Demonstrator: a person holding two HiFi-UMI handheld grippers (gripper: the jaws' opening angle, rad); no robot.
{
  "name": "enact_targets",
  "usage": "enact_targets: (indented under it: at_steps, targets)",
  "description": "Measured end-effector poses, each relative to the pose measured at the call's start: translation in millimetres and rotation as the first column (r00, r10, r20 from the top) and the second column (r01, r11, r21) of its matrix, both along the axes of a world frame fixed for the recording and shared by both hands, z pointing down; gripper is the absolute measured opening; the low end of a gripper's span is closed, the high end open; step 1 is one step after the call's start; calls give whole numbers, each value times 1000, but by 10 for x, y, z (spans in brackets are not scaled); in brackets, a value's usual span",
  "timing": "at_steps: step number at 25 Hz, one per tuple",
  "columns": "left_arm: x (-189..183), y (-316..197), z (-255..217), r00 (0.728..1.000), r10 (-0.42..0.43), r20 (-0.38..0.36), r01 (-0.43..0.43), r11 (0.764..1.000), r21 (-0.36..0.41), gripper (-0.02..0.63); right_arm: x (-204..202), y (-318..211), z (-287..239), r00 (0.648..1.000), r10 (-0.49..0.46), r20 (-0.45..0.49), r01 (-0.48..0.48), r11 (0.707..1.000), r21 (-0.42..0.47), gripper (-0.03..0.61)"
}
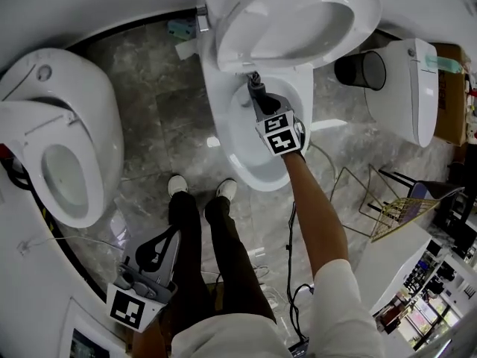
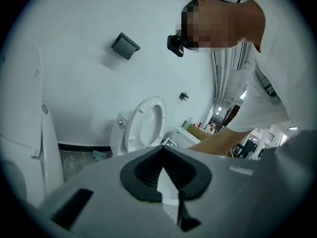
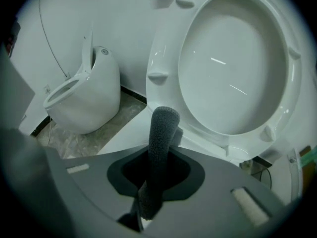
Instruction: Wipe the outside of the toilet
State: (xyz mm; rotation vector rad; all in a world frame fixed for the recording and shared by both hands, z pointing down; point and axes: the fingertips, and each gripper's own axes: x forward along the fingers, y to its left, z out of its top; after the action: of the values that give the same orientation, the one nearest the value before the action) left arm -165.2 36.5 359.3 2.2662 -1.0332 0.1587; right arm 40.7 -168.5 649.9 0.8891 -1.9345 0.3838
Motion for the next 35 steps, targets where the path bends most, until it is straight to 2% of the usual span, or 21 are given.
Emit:
enact_targets:
  at_steps: [7,11,16,20,24,28,35]
  targets:
    - [-111,3,142,1000,-21,7,21,1000,-7,-2,-386,-194,435,989,-112,-92,106,992,-61,55]
    - [-123,7,205,999,-34,6,34,999,-13,-2,-497,-285,600,985,-116,-125,101,987,-121,55]
    - [-103,4,242,999,-39,-5,39,999,-28,-2,-601,-323,713,978,-121,-168,95,983,-156,55]
    - [-82,2,272,999,-40,-10,40,999,-34,-2,-719,-307,731,977,-145,-154,117,977,-176,55]
    - [-28,0,293,999,-35,-11,34,999,-36,-2,-946,-261,726,971,-212,-113,188,963,-193,55]
    - [-34,-5,296,999,-35,-7,35,999,-36,-2,-1120,-150,723,945,-314,-90,291,934,-206,55]
    - [-19,-34,293,999,-43,-9,43,999,-32,-2,-1228,76,716,866,-496,-61,471,851,-230,55]
